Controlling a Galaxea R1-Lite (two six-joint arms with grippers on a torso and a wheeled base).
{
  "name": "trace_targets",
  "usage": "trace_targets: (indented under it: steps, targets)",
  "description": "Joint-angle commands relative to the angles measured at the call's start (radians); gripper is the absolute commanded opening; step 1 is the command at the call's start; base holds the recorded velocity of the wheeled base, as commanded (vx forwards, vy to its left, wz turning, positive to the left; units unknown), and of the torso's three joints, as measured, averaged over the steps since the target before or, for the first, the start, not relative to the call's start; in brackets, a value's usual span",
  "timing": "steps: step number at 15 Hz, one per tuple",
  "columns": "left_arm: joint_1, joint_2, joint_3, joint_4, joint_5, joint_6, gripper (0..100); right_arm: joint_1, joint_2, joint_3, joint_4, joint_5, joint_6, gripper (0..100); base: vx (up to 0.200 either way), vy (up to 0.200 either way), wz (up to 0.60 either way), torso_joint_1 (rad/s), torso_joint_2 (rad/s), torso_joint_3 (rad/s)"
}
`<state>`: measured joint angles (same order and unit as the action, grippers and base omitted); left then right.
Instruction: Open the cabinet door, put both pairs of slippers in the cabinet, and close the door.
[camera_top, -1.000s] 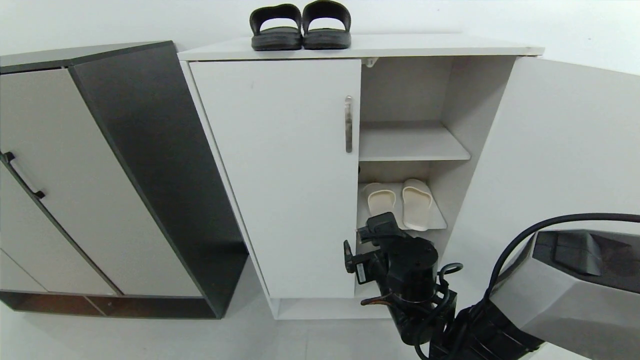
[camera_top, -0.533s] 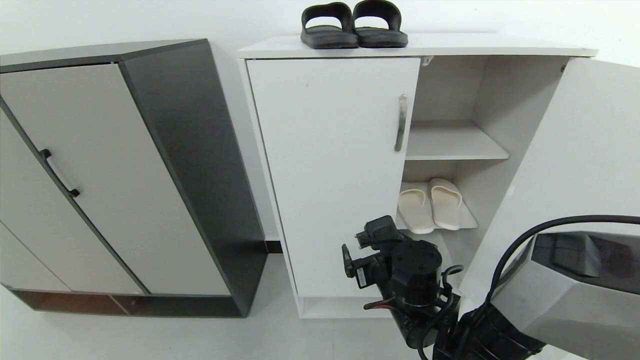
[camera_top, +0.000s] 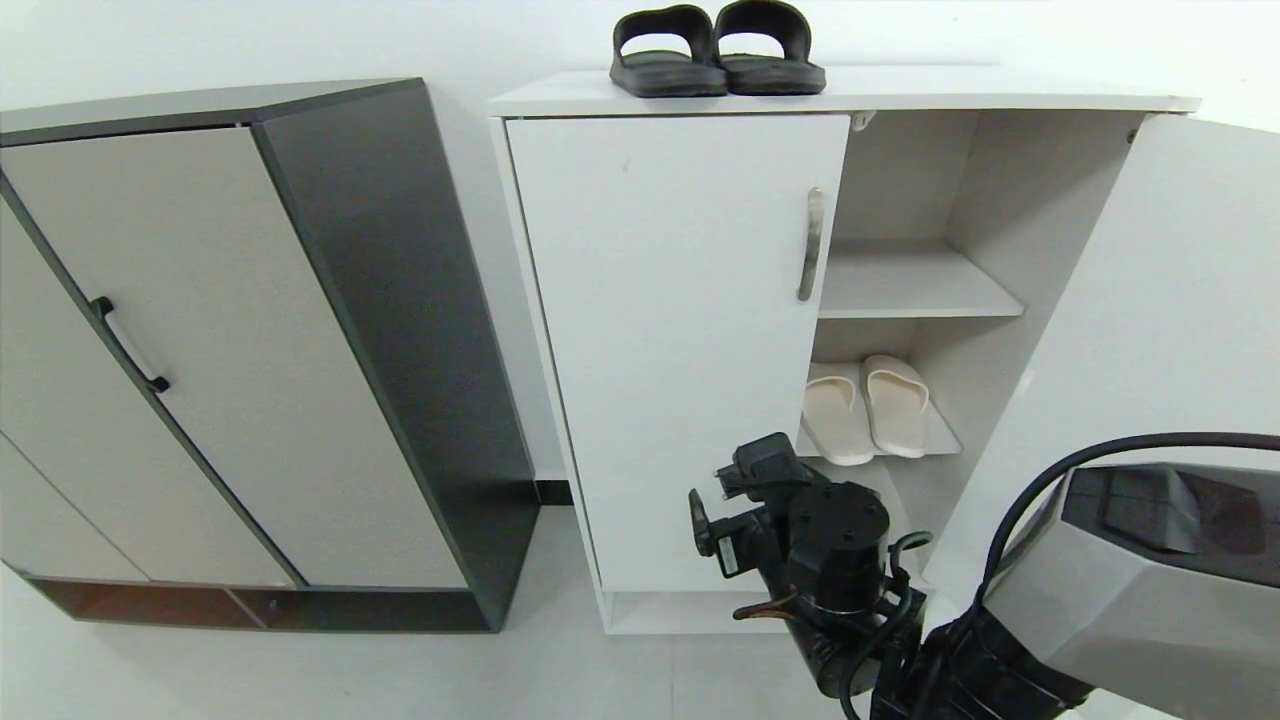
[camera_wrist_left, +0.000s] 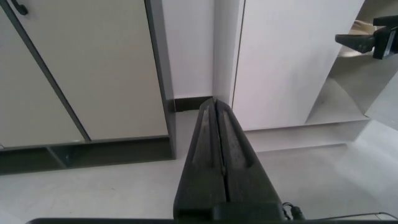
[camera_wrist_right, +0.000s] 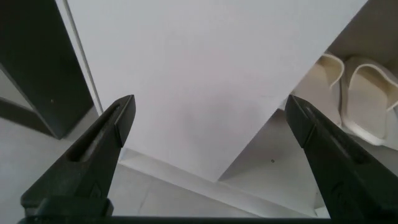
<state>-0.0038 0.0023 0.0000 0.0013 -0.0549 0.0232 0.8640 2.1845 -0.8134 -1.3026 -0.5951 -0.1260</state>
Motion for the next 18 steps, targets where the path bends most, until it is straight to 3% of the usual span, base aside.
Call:
trace_targets:
  steps: [1, 8, 12, 18]
  targets:
    - [-0.001, 0.001, 0.000, 0.000, 0.000, 0.000, 0, 0.001, 0.006, 0.002, 0.000, 0.001, 0.000, 100, 0.000, 0.000, 0.00, 0.000, 0.00, 0.000]
    - [-0.001, 0.001, 0.000, 0.000, 0.000, 0.000, 0, 0.001, 0.006, 0.005, 0.003, 0.015, -0.001, 100, 0.000, 0.000, 0.00, 0.000, 0.00, 0.000]
    - [-0.001, 0.001, 0.000, 0.000, 0.000, 0.000, 0, 0.001, 0.003, 0.007, 0.002, 0.017, -0.001, 100, 0.000, 0.000, 0.00, 0.019, -0.20, -0.304]
    - [-0.001, 0.001, 0.000, 0.000, 0.001, 0.000, 0, 0.001, 0.003, 0.000, 0.003, 0.015, -0.007, 100, 0.000, 0.000, 0.00, 0.087, -0.51, -0.354]
